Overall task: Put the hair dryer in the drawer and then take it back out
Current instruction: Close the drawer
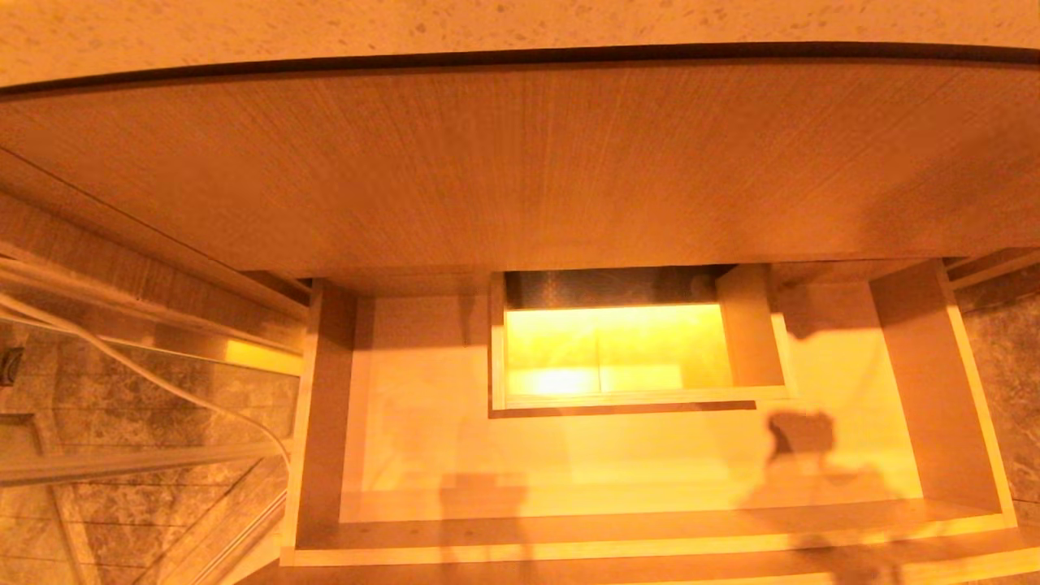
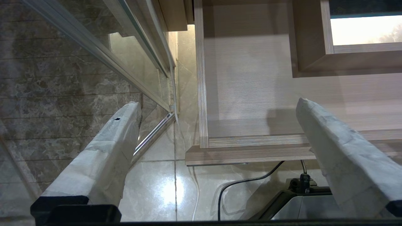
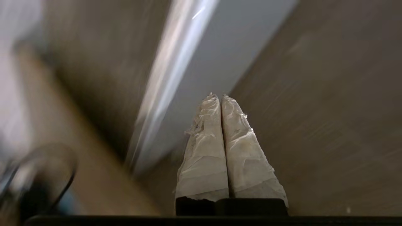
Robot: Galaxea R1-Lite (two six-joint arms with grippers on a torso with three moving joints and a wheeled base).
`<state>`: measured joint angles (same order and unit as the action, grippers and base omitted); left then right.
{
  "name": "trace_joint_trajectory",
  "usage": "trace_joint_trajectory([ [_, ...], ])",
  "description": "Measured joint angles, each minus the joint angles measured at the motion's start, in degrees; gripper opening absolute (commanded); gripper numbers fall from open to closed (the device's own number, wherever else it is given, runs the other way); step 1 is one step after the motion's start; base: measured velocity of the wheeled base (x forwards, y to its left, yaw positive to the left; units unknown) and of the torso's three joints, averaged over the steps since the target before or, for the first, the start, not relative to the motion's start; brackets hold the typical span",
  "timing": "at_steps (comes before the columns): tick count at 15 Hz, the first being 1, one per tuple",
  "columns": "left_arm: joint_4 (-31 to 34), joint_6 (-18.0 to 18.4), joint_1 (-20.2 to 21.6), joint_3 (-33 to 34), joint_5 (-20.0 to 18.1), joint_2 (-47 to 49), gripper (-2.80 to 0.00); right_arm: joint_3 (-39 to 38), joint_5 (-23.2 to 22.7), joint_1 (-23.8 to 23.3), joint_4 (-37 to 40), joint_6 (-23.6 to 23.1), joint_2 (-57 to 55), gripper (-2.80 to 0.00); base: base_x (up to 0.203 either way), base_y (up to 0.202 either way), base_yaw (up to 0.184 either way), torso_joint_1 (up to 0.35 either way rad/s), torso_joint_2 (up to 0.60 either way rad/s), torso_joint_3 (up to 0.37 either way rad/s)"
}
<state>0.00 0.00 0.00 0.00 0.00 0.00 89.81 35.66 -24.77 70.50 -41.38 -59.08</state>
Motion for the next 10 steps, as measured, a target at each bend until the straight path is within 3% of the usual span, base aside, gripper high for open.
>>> trace_joint_trajectory([
  [3,0.0,0.0,0.0,0.0,0.0,0.0,0.00,-0.8,0.2,0.0,14.6,4.1,-5.4,-2.80,0.000,0.000,0.000,0.000,0.00,0.000],
  [10,0.0,0.0,0.0,0.0,0.0,0.0,0.00,-12.2,0.0,-0.6,16.6,4.4,-15.0,-2.80,0.000,0.000,0.000,0.000,0.00,0.000],
])
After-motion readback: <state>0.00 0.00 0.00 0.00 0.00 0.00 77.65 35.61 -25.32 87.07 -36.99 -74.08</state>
